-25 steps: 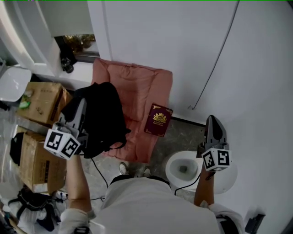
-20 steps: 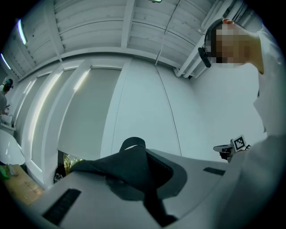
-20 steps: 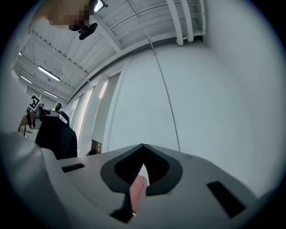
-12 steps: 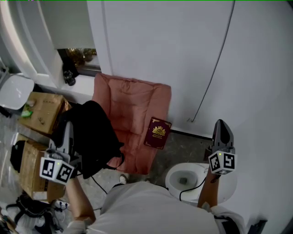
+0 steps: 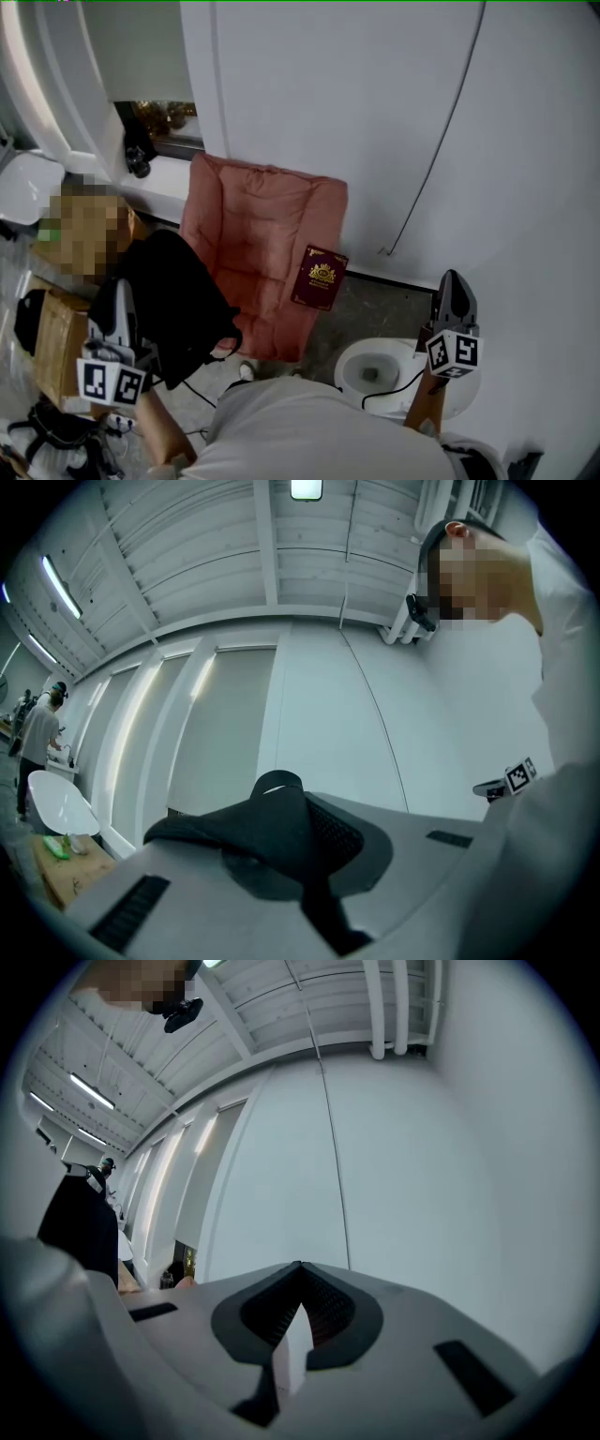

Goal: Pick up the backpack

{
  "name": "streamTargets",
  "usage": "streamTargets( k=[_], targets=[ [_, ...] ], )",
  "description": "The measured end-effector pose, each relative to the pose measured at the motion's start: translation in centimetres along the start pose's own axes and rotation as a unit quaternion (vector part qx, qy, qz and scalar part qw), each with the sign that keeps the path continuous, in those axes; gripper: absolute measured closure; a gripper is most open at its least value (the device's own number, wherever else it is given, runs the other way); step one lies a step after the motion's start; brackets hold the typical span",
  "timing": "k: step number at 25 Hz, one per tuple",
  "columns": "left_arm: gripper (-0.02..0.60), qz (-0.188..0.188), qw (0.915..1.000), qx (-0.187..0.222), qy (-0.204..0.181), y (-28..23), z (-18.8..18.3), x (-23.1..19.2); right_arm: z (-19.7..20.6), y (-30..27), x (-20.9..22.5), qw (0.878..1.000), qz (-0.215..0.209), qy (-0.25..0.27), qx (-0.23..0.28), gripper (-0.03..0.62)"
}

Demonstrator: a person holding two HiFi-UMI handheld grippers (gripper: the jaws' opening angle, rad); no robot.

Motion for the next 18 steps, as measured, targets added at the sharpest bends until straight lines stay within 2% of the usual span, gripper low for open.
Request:
streamTargets(
  k=[3,8,18],
  targets=[
    [0.566,-0.009,0.9999,0.0,-0.004,0.3,-0.3,-0.6,-0.5,0.2,-0.1,1.0,0.007,-0.006,0.006,0.574],
    [0.566,-0.019,0.9998,0.001,0.005,1.2,-0.1,-1.1,-0.9,0.2,-1.7,1.0,-0.013,0.003,0.014,0.574],
    [0.566,0.0,0.999,0.018,0.042,2.1,-0.4,-1.3,-2.5,1.0,-4.7,0.998,-0.039,-0.033,0.034,0.574]
  ],
)
Point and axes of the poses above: the fingertips, and each gripper's own axes: y backward along the fingers, x to its right, z out of its underside, the point moved 8 cm from there along y, backward along the fingers, and after that the axes turned 11 degrees about z, right-handed, at the moved point
